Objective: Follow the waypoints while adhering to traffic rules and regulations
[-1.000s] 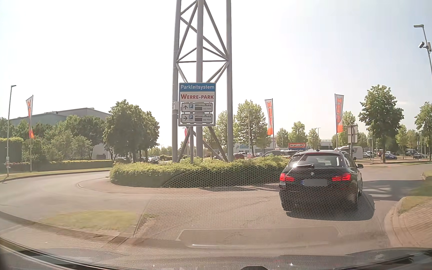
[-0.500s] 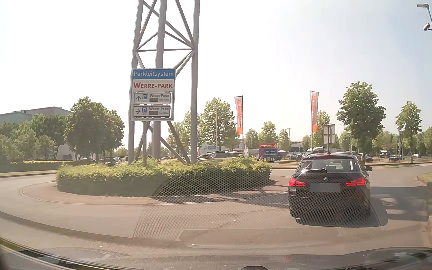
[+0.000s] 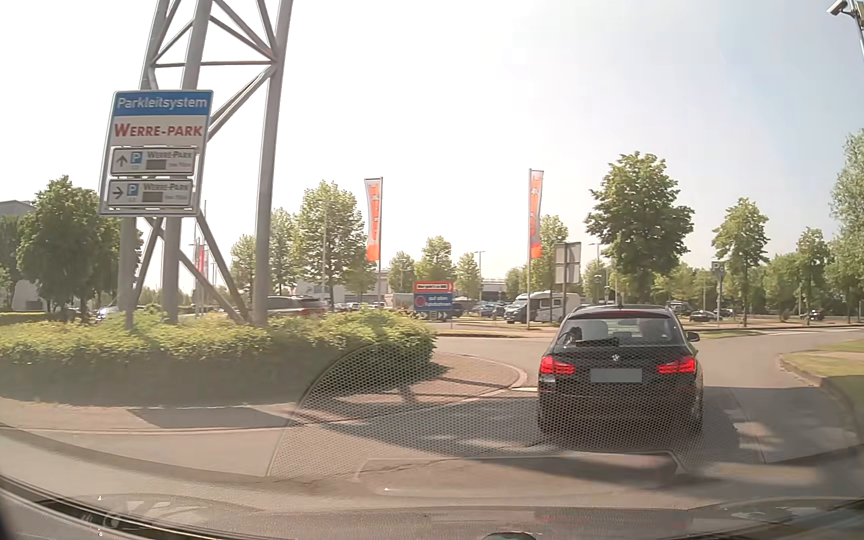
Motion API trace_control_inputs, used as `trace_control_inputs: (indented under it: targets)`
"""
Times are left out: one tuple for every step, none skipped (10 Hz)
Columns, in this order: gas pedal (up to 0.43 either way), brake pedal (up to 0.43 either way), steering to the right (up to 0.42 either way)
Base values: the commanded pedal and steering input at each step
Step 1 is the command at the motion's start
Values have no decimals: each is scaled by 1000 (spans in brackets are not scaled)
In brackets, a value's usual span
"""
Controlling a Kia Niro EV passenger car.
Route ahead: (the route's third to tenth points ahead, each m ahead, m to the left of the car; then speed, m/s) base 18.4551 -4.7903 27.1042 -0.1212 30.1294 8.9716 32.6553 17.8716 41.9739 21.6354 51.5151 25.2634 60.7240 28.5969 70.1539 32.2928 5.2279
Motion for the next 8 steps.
trace_control_inputs:
  targets:
    - [87, 0, 360]
    - [98, 0, 359]
    - [98, 0, 354]
    - [98, 0, 341]
    - [98, 0, 323]
    - [98, 0, 302]
    - [98, 0, 275]
    - [98, 0, 241]
